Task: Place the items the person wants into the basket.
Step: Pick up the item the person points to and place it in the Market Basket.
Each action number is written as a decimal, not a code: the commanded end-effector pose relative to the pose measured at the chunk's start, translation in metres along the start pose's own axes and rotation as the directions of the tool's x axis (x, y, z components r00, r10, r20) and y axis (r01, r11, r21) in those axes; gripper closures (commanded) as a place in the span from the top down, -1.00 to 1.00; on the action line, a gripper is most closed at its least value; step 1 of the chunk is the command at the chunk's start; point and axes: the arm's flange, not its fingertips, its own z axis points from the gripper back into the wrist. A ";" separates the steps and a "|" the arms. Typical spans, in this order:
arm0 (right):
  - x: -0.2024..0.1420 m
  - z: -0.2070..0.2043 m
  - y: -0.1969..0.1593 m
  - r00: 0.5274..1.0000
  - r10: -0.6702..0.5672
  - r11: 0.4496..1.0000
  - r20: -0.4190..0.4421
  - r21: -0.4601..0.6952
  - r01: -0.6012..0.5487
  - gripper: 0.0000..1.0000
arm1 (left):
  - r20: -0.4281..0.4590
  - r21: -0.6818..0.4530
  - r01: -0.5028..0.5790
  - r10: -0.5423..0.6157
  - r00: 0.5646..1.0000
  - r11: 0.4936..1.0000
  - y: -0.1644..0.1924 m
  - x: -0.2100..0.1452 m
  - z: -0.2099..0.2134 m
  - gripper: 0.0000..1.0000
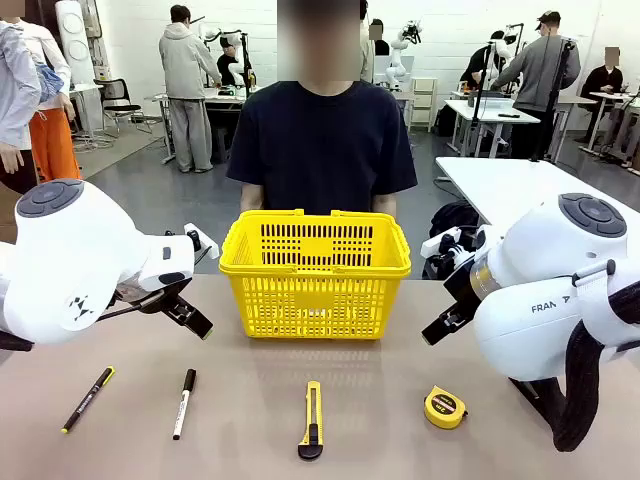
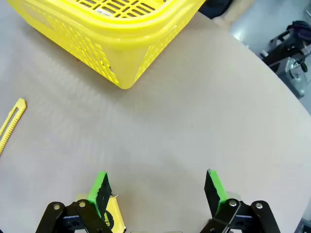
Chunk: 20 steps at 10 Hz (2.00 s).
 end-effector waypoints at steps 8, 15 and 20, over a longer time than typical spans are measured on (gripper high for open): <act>0.000 0.000 0.000 1.000 0.000 1.000 0.000 0.000 0.000 1.00 | 0.000 0.000 0.000 0.000 1.000 1.000 0.000 0.000 0.000 1.00; 0.000 0.000 0.000 1.000 0.000 1.000 0.000 0.000 0.000 1.00 | 0.000 0.000 0.000 0.000 1.000 1.000 0.000 0.000 0.000 1.00; 0.000 0.000 0.000 1.000 0.000 1.000 0.000 0.000 0.000 1.00 | 0.000 0.000 0.000 0.000 1.000 1.000 0.000 0.000 0.000 1.00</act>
